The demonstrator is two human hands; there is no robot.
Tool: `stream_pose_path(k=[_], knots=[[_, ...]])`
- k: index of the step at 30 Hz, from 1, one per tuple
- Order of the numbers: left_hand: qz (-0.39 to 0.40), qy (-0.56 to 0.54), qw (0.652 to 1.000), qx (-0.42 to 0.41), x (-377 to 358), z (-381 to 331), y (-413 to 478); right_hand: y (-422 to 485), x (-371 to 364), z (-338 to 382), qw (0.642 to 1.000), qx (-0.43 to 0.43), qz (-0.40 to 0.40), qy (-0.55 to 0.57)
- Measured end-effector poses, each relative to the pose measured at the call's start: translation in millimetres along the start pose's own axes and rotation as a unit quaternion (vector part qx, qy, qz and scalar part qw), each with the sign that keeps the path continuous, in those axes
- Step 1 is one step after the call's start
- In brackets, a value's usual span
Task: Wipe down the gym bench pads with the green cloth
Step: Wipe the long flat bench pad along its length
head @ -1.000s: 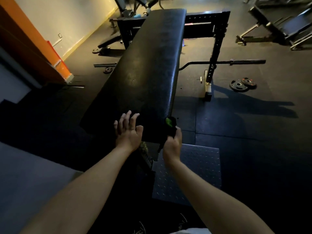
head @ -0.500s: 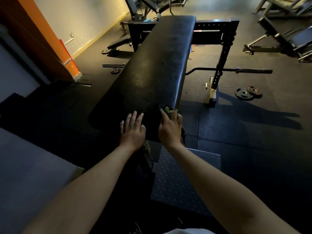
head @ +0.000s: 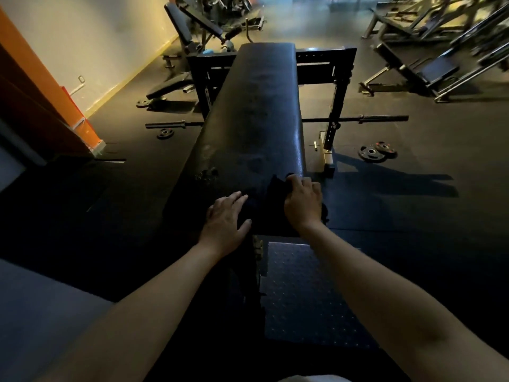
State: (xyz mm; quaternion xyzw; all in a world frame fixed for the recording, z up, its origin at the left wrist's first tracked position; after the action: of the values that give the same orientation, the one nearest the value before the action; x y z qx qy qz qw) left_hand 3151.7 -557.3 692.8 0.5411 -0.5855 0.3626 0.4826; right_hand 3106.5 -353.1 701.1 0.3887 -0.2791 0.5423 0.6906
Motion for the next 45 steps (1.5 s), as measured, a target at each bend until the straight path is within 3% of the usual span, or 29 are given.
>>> stream_pose_path(k=[4, 7, 12, 17, 21, 23, 29, 33, 36, 38, 41, 45], knots=[[0.02, 0.036, 0.999, 0.035, 14, 49, -1, -24, -23, 31, 0.996, -0.037, -0.028, -0.077], [0.061, 0.011, 0.998, 0.016, 15, 73, -5, -49, -41, 63, 0.996, -0.031, -0.07, -0.051], [0.066, -0.014, 0.998, -0.018, 19, 88, -3, -87, -81, 124, 0.998, -0.018, -0.043, 0.046], [0.075, -0.024, 0.996, -0.043, 23, 96, 1, -68, -64, 114, 0.996, 0.025, -0.086, -0.011], [0.072, -0.029, 0.996, -0.052, 21, 98, 4, -33, -43, 60, 0.985, -0.126, -0.096, -0.072], [0.08, -0.036, 0.994, -0.059, 21, 100, 9, -30, -51, 57, 0.981, -0.154, -0.077, -0.084], [0.093, -0.108, 0.989, -0.041, 13, 103, 14, -49, -76, 111, 0.985, -0.087, -0.148, -0.005], [0.109, -0.122, 0.986, -0.033, 15, 104, 13, -51, -93, 144, 0.994, 0.029, -0.11, 0.004], [0.093, -0.11, 0.989, -0.037, 16, 105, 12, -36, -80, 130, 0.989, 0.097, -0.103, -0.043], [0.077, -0.111, 0.99, -0.043, 16, 104, 11, -21, -61, 101, 0.99, 0.049, -0.091, -0.095], [0.059, -0.103, 0.992, -0.046, 16, 103, 10, -8, -41, 63, 0.986, -0.102, -0.006, -0.131], [0.068, -0.118, 0.99, -0.04, 12, 105, 11, -20, -56, 76, 0.978, -0.115, 0.032, -0.174]])
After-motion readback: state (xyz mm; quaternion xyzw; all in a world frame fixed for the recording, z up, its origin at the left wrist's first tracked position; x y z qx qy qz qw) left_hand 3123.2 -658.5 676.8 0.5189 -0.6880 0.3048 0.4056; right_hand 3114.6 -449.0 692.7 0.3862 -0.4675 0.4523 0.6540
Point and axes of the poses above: each hand's wrist, its own y-axis towards the middle knuckle, its own x-axis out of the back of the hand, z = x × y, the point moved 4 cm from there along y, towards the middle knuckle, and after that the axes turned 1 degree about -z, right-handed, at the moved point
